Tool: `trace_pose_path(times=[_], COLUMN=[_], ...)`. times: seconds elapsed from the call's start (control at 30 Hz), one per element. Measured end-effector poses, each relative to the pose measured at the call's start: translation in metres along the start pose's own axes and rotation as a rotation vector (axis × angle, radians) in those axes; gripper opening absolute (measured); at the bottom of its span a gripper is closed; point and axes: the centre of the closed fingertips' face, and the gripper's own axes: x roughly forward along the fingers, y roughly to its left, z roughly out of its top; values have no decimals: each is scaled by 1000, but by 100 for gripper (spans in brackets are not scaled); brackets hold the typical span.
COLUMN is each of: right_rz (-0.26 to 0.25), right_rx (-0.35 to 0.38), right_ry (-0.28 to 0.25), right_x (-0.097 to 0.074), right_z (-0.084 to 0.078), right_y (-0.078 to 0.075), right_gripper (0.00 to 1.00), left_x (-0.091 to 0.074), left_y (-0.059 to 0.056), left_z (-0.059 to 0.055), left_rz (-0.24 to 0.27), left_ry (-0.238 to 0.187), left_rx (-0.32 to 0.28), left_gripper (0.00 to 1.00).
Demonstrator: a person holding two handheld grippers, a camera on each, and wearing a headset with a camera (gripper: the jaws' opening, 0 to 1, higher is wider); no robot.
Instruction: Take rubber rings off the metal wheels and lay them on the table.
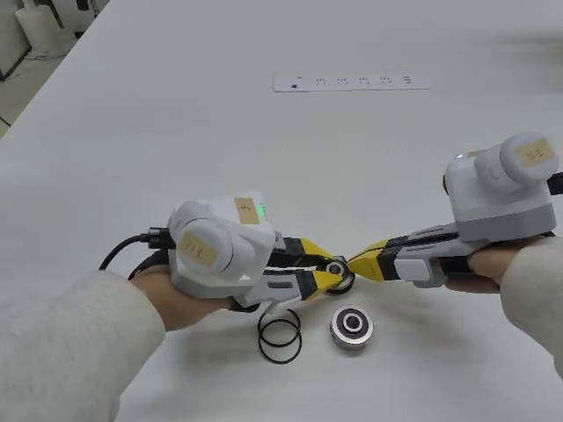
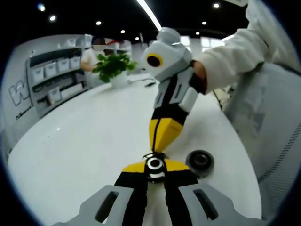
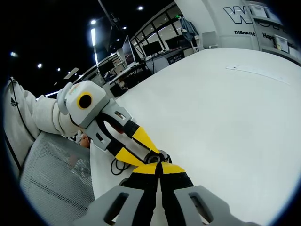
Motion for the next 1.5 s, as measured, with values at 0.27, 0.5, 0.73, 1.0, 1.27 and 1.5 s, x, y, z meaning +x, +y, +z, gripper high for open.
trace_pose_path(times=[0.27, 0.5, 0.73, 1.0, 1.27, 1.5], right_rz=[-1, 5, 10, 12, 12, 0], right_rx=[8, -1, -2, -11, -17, -16], right_ry=[-1, 2, 1, -27, -9, 1], right_x=[0, 0, 0, -1, 1, 1], right_z=[1, 2, 3, 13, 9, 6], right_y=[0, 3, 5, 9, 10, 6], right_gripper=[0, 0, 0, 0, 0, 0], left_x=[0, 0, 0, 0, 1, 2], left_y=[0, -1, -1, -1, -1, -1], left_z=[0, 0, 0, 0, 0, 1], left_rz=[3, 4, 7, 11, 11, 17], left_ry=[-2, -2, 0, 3, 4, -1], left_rx=[-2, 1, 2, 1, 1, -13], left_gripper=[13, 13, 13, 13, 13, 14])
